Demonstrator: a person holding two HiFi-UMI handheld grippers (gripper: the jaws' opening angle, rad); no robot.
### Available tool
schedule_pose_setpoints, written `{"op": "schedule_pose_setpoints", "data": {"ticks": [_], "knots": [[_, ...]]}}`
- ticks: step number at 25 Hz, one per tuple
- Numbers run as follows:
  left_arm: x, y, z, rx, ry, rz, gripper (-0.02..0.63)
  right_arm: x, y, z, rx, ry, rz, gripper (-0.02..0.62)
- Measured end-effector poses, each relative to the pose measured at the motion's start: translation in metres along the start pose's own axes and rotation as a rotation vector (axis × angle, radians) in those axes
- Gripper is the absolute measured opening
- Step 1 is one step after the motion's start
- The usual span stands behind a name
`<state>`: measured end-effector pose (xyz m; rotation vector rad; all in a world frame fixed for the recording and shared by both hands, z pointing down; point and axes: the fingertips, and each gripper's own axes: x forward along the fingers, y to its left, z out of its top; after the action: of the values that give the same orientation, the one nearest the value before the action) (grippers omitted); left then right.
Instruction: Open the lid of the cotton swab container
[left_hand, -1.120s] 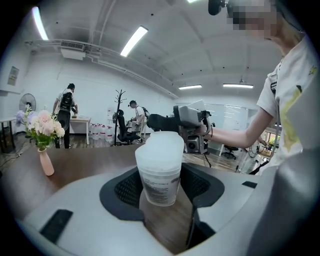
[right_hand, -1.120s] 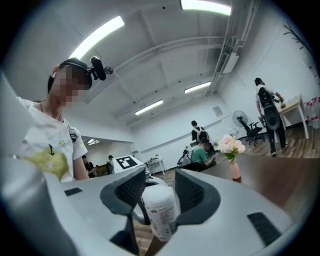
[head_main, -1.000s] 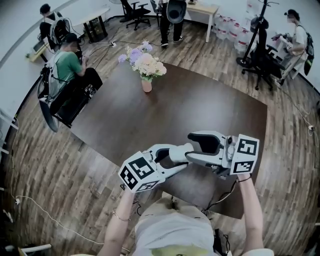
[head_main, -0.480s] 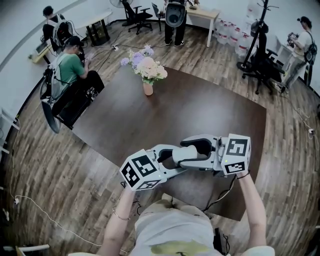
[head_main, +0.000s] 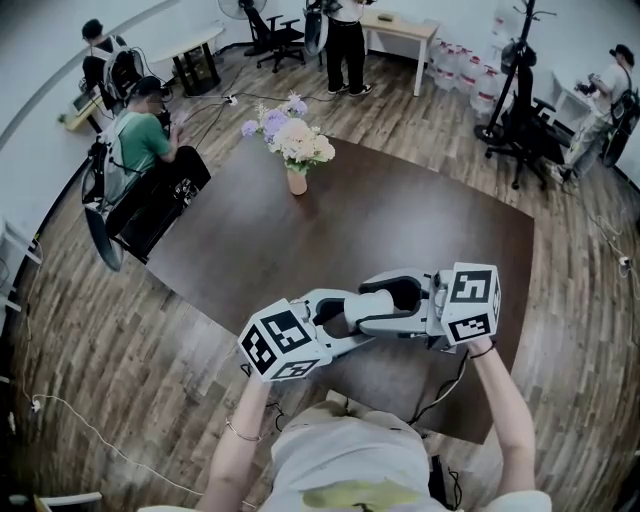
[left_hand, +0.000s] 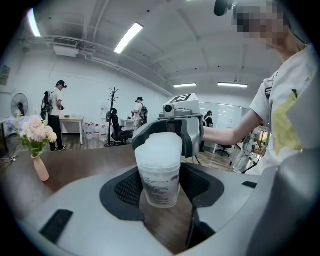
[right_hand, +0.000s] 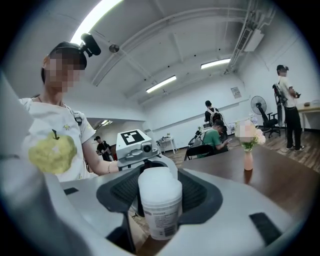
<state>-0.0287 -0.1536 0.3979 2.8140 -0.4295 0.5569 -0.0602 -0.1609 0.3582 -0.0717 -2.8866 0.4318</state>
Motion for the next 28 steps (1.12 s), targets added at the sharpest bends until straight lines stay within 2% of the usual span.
{"op": "schedule_pose_setpoints", "data": {"ticks": [10, 24, 26, 28], "knots": [[-0.004, -0.002, 0.002, -0.017, -0.043, -0.002, 0.239, 0.000, -0.001, 0.001, 0.110, -0.032, 0.064, 0.245], [-0.006, -0.003, -0.005, -0.013, -0.055, -0.022, 0.238, 0.003, -0.006, -0.007, 0.278, -0.054, 0.163, 0.245], [-0.005, -0.003, -0.005, 0.024, -0.041, -0.002, 0.238, 0.001, -0.008, -0.004, 0.331, -0.090, 0.179, 0.246], [-0.003, -0.001, -0.009, 0.122, -0.001, 0.047, 0.225, -0.004, -0.014, 0.003, 0.431, -0.166, 0.200, 0.242]]}}
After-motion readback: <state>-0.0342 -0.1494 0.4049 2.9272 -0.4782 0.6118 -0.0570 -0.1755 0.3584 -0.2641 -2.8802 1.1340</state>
